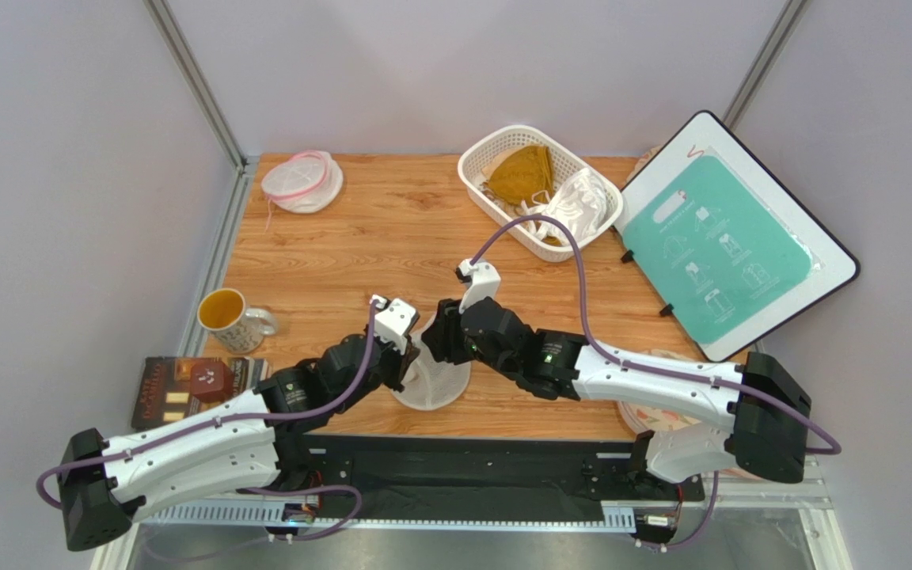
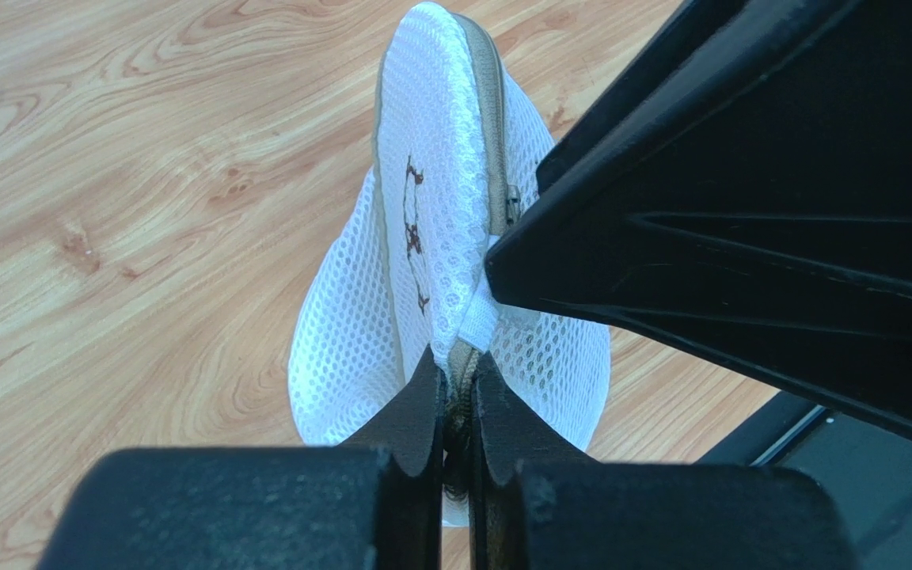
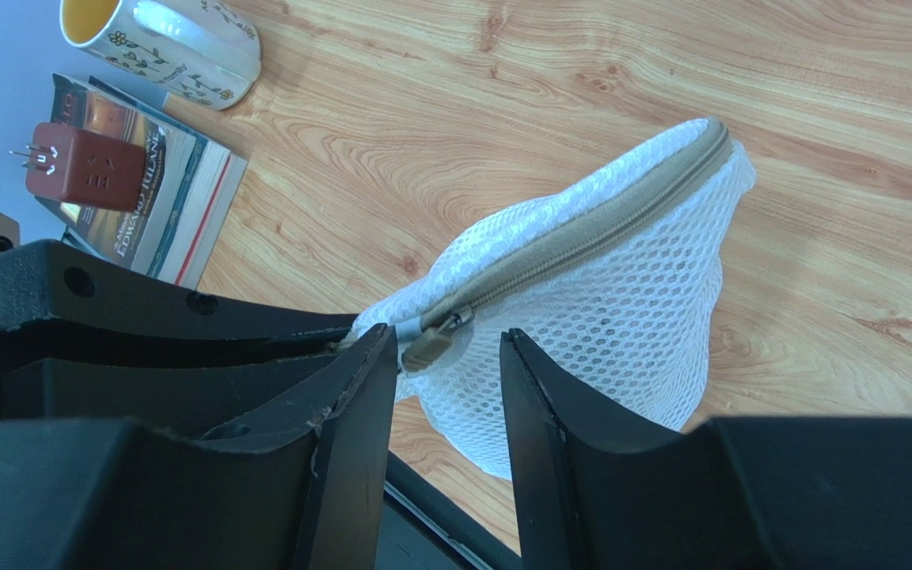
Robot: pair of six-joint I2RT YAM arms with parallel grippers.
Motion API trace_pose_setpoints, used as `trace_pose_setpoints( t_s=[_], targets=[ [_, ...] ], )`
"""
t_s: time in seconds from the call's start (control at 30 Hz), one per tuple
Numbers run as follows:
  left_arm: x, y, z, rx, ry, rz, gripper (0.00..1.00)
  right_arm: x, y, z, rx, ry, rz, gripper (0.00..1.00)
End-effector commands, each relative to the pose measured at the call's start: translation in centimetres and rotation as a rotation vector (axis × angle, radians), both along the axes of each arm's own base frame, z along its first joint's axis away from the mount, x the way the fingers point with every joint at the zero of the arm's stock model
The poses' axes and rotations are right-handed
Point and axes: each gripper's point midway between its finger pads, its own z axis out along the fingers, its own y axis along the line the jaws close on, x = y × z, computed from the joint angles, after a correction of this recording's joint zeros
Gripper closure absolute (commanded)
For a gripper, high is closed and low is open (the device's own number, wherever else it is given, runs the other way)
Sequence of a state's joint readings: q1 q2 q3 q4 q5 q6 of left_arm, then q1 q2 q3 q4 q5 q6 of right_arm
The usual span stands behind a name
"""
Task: Unzip the laundry bag and remove the bra
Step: Unzip the laundry bag at the center of the board.
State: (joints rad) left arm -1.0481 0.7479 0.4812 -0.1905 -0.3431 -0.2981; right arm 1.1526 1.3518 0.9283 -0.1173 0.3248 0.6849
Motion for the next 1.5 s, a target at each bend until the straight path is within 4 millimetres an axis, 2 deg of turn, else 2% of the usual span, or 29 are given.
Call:
trace_pose_setpoints(
  t_s=[0.0, 0.13, 0.27, 0.33, 0.5, 0.6, 0.73, 0.83, 0.9, 1.07, 1.2, 1.47],
  targets=[
    [0.4, -0.5, 2.4, -0.061, -0.028, 0.019, 1.0, 0.0, -0.8, 0.6, 0.003, -0.02, -0.034, 0.58],
    [0.4, -0.5, 2.5, -0.063, -0.028, 0.017, 1.0, -0.2, -1.1, -0.1, -0.012, -0.012, -0.035, 0.58],
    [0.4, -0.5, 2.5, -0.063, -0.029, 0.013, 1.0, 0.1, -0.9, 0.3, -0.011, -0.023, -0.034, 0.58],
    [0.3, -0.3, 2.5, -0.058, -0.026, 0.016, 1.0, 0.4, -1.4, -0.1, -0.051, -0.021, -0.06, 0.59],
    [0.1, -0.2, 2.6, -0.06, -0.032, 0.004, 1.0, 0.5, -2.4, 0.8, -0.04, -0.057, -0.074, 0.6],
    [-0.1, -0.4, 2.7, -0.061, -0.033, -0.016, 1.0, 0.1, -1.9, 1.8, -0.035, -0.107, -0.003, 0.6],
    [-0.4, -0.7, 2.6, -0.05, -0.028, -0.047, 1.0, -1.5, -0.2, 3.6, -0.019, -0.153, 0.172, 0.54],
    [-0.7, -1.1, 2.5, -0.045, -0.016, -0.072, 1.0, -2.2, 0.7, 4.1, -0.024, -0.174, 0.26, 0.51],
    [-0.9, -1.4, 2.6, -0.047, -0.015, -0.092, 1.0, -2.3, 1.0, 3.6, -0.049, -0.182, 0.286, 0.51],
    [-1.3, -1.5, 2.8, -0.048, -0.01, -0.116, 1.0, -1.7, 0.1, 3.1, -0.114, -0.239, 0.291, 0.47],
    [-1.6, -1.5, 2.7, -0.039, -0.003, -0.133, 1.0, -2.0, -1.1, 3.9, -0.119, -0.289, 0.306, 0.42],
    [-2.2, -1.5, 3.0, -0.052, -0.006, -0.168, 1.0, -2.9, -1.8, 4.3, -0.073, -0.303, 0.466, 0.39]
  ],
)
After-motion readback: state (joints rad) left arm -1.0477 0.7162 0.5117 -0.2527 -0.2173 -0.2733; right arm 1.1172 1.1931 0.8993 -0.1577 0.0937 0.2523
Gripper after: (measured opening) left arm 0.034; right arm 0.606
